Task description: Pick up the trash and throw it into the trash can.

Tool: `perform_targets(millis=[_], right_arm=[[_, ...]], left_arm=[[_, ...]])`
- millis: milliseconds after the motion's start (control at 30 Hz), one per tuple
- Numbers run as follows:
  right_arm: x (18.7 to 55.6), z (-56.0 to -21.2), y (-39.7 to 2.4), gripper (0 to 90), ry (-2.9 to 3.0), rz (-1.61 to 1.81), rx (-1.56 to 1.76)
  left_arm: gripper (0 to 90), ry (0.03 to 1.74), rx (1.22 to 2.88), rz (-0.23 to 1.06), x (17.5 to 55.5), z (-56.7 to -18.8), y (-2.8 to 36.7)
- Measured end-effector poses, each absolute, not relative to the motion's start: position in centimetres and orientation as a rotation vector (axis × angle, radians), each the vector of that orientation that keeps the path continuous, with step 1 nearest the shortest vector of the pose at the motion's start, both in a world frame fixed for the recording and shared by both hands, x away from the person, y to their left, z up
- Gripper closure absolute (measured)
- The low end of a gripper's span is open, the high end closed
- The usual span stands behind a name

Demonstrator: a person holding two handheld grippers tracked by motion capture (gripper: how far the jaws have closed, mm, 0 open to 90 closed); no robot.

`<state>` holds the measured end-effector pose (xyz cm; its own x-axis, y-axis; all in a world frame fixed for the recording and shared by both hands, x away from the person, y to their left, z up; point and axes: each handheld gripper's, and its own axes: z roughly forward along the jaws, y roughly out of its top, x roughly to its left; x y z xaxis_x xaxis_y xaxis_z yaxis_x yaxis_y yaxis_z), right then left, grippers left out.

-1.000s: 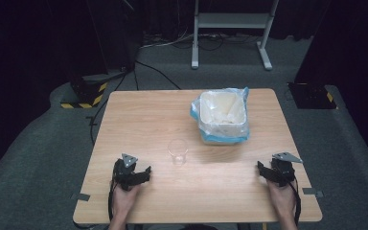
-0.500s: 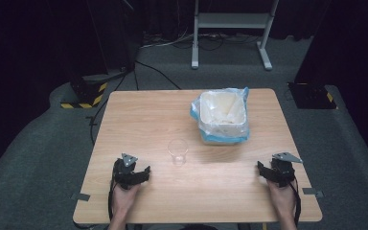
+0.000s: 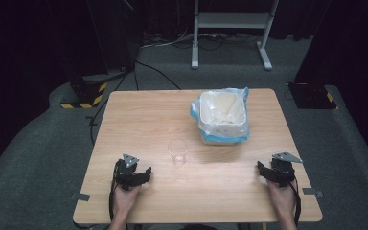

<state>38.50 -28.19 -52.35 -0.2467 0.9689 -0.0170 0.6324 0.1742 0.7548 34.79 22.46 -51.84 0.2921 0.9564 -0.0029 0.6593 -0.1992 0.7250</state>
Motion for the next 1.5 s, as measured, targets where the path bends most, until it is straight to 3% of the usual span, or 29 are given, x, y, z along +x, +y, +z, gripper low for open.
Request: perform_targets(millis=[1500], right_arm=[[38.5,-52.4,-28.2,35.9,1.953,0.873,1.5]], left_arm=[[35.5,1.263,1.892,0.541,35.7,-46.5,20.9]])
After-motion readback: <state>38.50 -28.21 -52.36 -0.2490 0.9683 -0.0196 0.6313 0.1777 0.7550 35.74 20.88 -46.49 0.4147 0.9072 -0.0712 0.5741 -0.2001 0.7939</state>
